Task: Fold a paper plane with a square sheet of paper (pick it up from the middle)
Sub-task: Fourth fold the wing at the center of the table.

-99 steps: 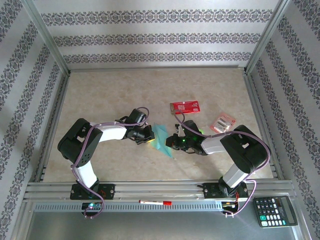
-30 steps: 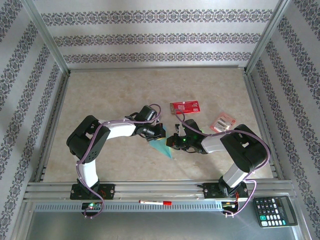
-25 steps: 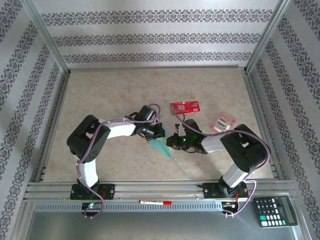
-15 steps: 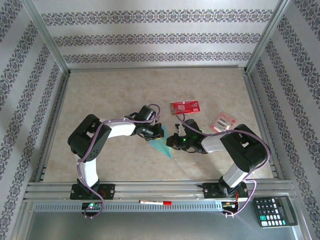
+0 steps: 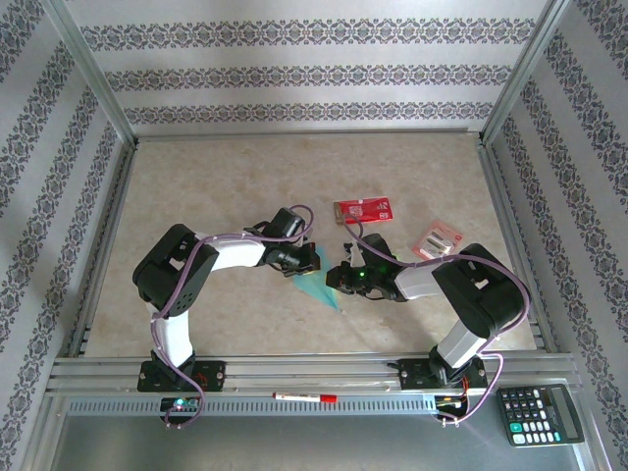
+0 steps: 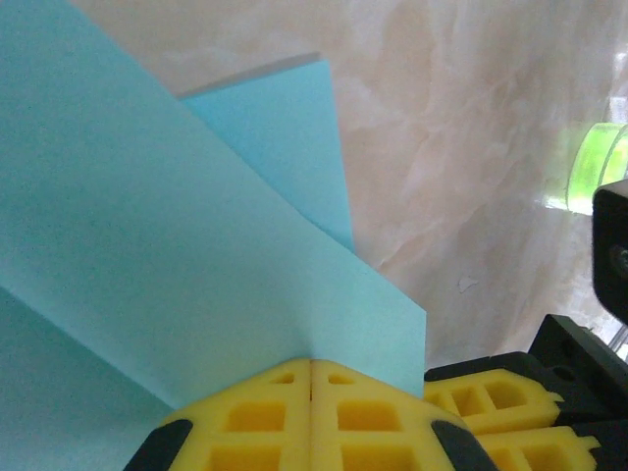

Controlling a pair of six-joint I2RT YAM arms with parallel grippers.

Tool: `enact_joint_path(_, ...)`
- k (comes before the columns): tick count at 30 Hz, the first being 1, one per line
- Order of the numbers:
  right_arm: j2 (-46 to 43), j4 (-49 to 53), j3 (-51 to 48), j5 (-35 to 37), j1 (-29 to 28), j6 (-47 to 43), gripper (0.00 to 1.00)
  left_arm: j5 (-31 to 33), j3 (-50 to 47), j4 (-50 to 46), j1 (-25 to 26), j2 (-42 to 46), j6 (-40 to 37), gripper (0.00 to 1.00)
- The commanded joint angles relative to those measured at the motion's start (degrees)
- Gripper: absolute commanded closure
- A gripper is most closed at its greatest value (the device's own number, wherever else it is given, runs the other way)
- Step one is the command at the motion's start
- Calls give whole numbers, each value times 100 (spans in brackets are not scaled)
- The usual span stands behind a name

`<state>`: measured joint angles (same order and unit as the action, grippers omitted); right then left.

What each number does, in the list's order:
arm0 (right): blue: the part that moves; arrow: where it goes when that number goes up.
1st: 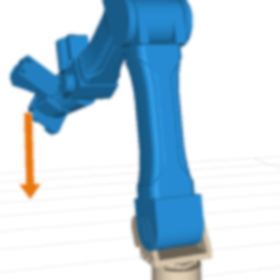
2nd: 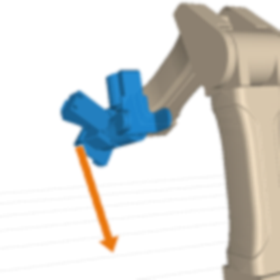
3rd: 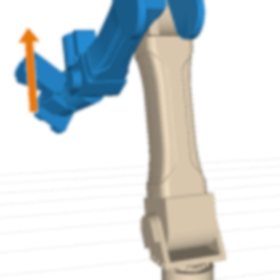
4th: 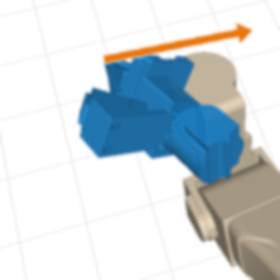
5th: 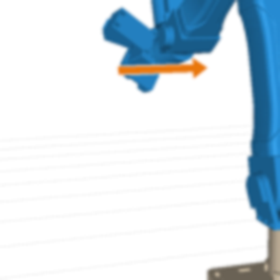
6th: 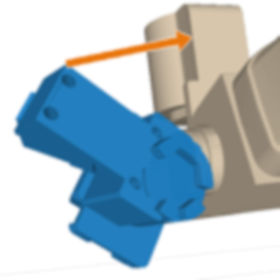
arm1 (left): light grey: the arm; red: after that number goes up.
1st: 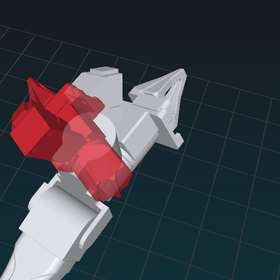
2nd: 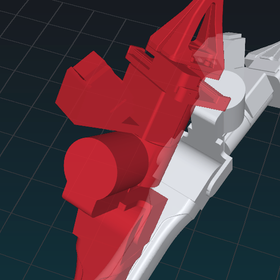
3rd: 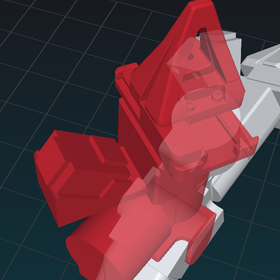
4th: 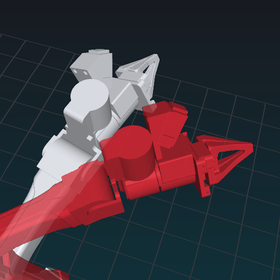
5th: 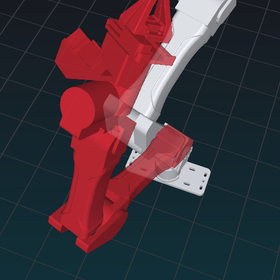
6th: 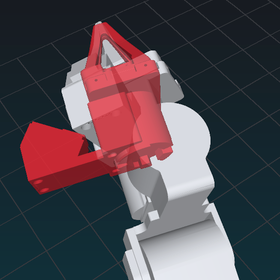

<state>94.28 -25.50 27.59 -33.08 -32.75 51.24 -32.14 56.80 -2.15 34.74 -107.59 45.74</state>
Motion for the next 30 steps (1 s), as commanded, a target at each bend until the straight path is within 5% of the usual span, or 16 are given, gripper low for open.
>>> enact_joint_path(1, 135, 56, -8, 127, 6, -40, 91, 118, -116, -133, -97, -116, -142, 97)
enact_joint_path(21, 127, -25, -132, 242, 1, 27, 92, -177, -287, 305, -143, 87, -3, 97)
enact_joint_path(30, 170, -21, -140, 259, -10, 41, 97, -582, -381, 992, -143, 397, 409, 90)
